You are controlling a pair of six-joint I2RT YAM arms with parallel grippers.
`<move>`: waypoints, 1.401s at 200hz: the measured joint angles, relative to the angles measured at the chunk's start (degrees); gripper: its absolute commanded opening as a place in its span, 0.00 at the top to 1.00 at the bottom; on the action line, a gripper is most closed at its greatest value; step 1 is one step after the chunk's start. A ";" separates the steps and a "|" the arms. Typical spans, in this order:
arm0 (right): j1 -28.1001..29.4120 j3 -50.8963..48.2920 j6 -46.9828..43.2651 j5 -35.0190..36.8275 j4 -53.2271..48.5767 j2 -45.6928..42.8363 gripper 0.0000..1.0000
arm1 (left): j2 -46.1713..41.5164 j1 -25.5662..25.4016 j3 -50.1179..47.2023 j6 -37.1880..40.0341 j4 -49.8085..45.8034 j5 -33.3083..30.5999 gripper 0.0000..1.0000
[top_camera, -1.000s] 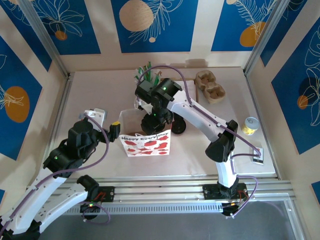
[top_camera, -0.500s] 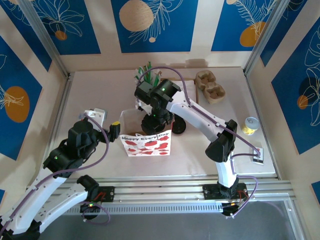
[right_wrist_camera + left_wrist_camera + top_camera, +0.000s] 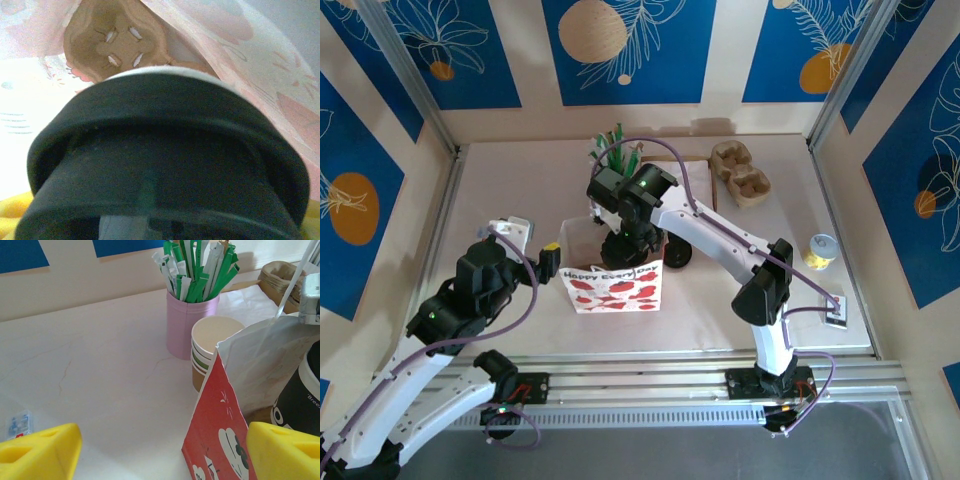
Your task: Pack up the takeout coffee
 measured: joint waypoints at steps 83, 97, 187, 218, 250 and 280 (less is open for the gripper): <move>-0.17 -2.36 0.00 0.02 2.08 -1.07 0.24 | 0.02 0.00 0.00 0.00 0.00 0.00 0.15; -0.26 -2.97 -0.17 0.00 2.47 -1.42 0.24 | 0.02 0.00 0.00 0.00 0.00 0.00 0.15; -0.66 -4.72 -0.83 -0.02 3.76 -2.86 0.25 | 0.09 0.00 0.00 0.00 -0.02 0.00 0.14; -0.63 -5.27 -0.87 0.02 4.13 -3.80 0.25 | 0.28 0.00 0.00 0.00 0.00 0.00 0.14; -0.63 -7.39 -1.25 -0.02 5.66 -6.16 0.25 | 0.79 0.00 0.00 0.00 -0.02 0.00 0.14; -0.42 -9.84 -2.14 -0.81 7.10 -9.05 0.25 | 0.83 0.00 0.00 0.00 -0.02 0.00 0.14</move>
